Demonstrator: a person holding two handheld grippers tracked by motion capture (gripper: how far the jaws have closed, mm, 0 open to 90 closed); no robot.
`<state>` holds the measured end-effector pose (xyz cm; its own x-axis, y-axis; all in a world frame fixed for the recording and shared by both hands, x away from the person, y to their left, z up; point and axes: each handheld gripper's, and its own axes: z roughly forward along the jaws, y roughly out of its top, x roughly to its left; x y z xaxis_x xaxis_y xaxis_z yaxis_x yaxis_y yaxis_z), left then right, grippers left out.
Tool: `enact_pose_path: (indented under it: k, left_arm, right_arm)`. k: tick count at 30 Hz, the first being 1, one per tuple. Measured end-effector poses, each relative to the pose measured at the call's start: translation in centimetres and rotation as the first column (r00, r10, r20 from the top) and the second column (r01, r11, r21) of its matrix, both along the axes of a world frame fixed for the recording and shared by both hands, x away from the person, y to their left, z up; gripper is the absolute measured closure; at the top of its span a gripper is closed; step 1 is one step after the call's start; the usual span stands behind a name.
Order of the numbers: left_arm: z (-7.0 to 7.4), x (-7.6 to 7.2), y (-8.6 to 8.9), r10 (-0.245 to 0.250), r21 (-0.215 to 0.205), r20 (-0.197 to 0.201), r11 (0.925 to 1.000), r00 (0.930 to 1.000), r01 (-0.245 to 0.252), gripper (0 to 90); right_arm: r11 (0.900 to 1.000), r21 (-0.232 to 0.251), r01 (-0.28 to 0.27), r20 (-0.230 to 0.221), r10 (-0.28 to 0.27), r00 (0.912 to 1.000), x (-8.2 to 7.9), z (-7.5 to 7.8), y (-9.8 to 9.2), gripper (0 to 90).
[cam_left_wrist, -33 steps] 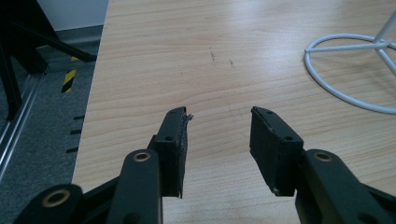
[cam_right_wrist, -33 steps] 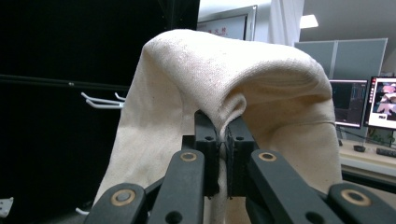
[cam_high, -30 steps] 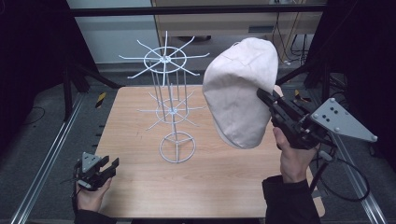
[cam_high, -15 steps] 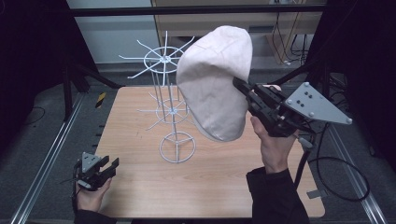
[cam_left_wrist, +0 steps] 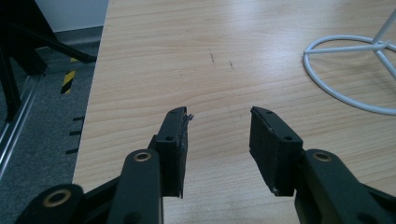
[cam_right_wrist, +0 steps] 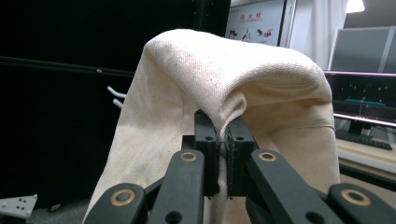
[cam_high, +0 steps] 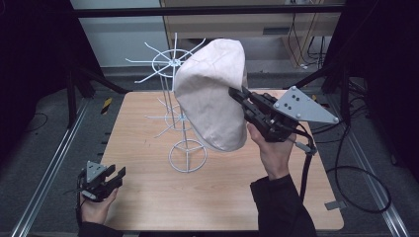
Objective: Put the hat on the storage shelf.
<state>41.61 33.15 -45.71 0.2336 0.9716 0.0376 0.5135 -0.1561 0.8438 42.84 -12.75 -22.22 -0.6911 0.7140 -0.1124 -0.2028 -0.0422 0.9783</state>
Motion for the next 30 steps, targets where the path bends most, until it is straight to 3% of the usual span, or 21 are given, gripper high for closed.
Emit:
enact_pose_path:
  k: [11, 30]
  left_arm:
    - [0.0, 0.0, -0.1, 0.001, 0.002, -0.002, 1.0000, 1.0000, -0.001, 56.9]
    - [0.0, 0.0, -0.1, 0.001, 0.003, -0.002, 1.0000, 1.0000, -0.001, 57.0]
  right_arm:
    - [0.999, -0.034, -0.011, -0.038, 0.010, 0.9992, 0.3, -2.1, 0.0, 86.4]
    - [0.996, -0.088, -0.013, -0.129, 0.002, 0.9916, 0.5, -4.0, -0.4, 84.2]
